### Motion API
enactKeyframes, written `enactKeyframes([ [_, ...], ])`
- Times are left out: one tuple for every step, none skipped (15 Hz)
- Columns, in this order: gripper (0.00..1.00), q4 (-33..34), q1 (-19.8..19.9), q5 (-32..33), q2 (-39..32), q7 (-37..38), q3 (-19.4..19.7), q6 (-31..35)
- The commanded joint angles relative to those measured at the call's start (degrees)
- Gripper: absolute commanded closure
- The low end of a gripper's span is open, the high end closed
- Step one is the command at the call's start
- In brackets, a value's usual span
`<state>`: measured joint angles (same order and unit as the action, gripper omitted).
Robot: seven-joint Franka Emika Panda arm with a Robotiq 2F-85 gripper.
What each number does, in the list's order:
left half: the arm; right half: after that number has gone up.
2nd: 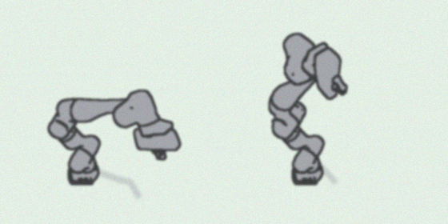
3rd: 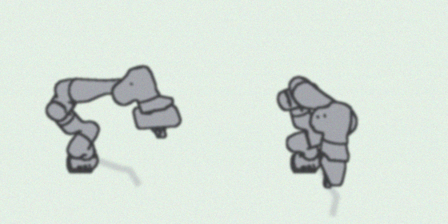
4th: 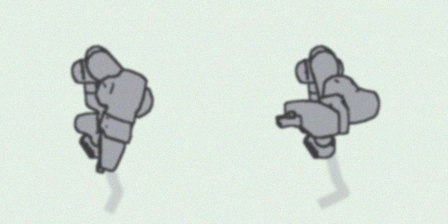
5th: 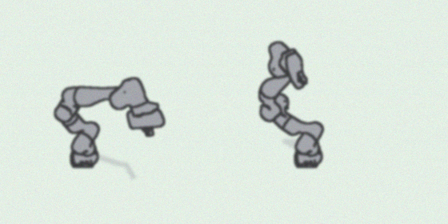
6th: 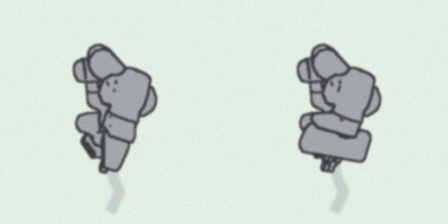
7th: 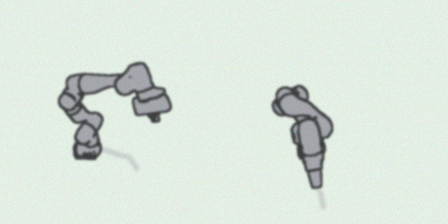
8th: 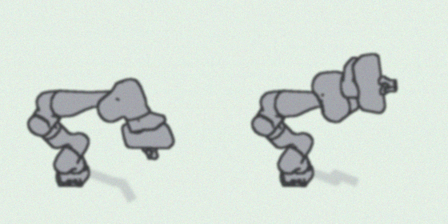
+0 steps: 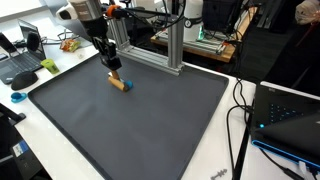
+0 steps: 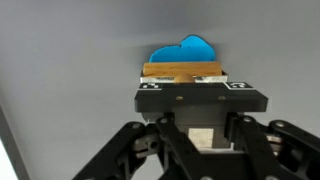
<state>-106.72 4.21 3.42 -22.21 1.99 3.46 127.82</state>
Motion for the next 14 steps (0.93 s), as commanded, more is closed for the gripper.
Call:
enactKeyframes([
  [0.78,1.5,0.3,-0.6,-2.9,-1.5,0.1,-3.3],
  [0.78,1.7,0.4,-0.6,-3.1,-1.7,0.1,-3.9],
  [0.78,1.9,0.4,-0.7,-3.2,-1.9,0.0,-4.2],
  [0.78,2.2,0.4,-0.7,-3.4,-1.9,0.1,-4.7],
  [0.78,2.5,0.4,-0.7,-3.6,-1.9,0.1,-5.1],
  [0.78,2.8,0.5,-0.6,-3.8,-1.9,0.1,-5.5],
  [0.78,3.0,0.5,-0.6,-3.9,-2.0,0.1,-5.8],
  [0.78,3.1,0.5,-0.6,-4.1,-2.0,0.1,-6.0],
  [0.78,3.2,0.5,-0.6,-4.2,-2.1,0.1,-6.3],
  [0.78,3.4,0.5,-0.6,-4.3,-2.2,0.0,-6.6],
  [0.78,3.5,0.5,-0.5,-4.3,-2.3,0.0,-6.9],
  [0.78,3.6,0.5,-0.6,-4.4,-2.4,0.0,-7.1],
  [0.78,3.8,0.5,-0.5,-4.5,-2.4,0.0,-7.4],
  [0.78,3.8,0.5,-0.5,-4.6,-2.5,0.0,-7.4],
])
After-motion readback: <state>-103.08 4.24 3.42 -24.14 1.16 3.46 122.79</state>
